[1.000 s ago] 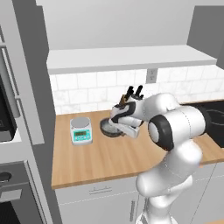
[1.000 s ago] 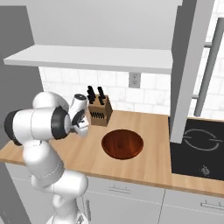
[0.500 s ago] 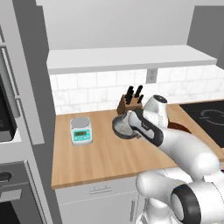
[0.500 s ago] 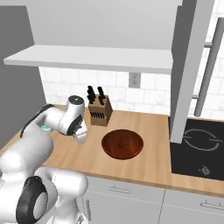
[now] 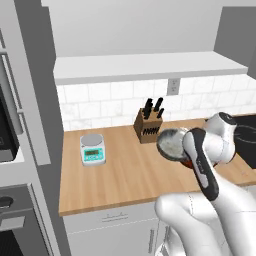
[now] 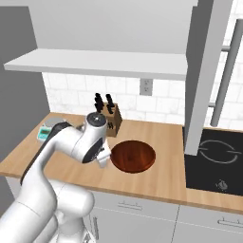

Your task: Pick up the bowls on the counter and stack them on top of one another in the open cabinet. Place the smaller bowl on top of the larger bowl.

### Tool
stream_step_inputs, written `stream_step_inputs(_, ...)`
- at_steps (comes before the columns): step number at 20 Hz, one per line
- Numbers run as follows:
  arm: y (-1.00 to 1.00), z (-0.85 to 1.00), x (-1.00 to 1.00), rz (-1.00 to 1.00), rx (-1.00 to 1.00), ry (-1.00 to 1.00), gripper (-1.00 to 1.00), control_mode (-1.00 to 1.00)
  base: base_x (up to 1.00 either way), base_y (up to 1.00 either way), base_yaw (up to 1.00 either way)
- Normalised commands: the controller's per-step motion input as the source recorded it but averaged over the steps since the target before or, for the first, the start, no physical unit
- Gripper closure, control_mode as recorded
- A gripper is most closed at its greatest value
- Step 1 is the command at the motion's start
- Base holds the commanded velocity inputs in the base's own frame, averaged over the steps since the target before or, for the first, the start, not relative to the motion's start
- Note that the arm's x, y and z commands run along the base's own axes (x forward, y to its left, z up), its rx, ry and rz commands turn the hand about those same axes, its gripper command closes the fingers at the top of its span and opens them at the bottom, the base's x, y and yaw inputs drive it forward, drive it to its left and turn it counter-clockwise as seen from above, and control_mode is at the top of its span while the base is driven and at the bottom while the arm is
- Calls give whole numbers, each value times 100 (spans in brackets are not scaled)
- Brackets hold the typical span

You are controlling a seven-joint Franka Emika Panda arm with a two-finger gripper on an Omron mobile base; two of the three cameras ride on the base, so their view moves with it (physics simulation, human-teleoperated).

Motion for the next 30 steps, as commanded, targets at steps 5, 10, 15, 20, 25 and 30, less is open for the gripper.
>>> stream_step_inputs(5, -100, 19, -12, 0, 4, 0, 100, -100, 0, 0, 0)
stream_step_inputs(10, -83, 2, 27, 0, 6, 9, 100, -100, 0, 0, 0)
stream_step_inputs(15, -67, 2, 41, 0, 6, 20, 100, -100, 0, 0, 0)
stream_step_inputs(20, -21, -3, 61, 1, 1, 21, 100, -100, 0, 0, 0)
stream_step_inputs(25, -12, -32, 51, 0, 0, 5, 100, -100, 0, 0, 0)
stream_step_inputs(30, -17, -53, 41, 0, 0, 2, 100, -100, 0, 0, 0)
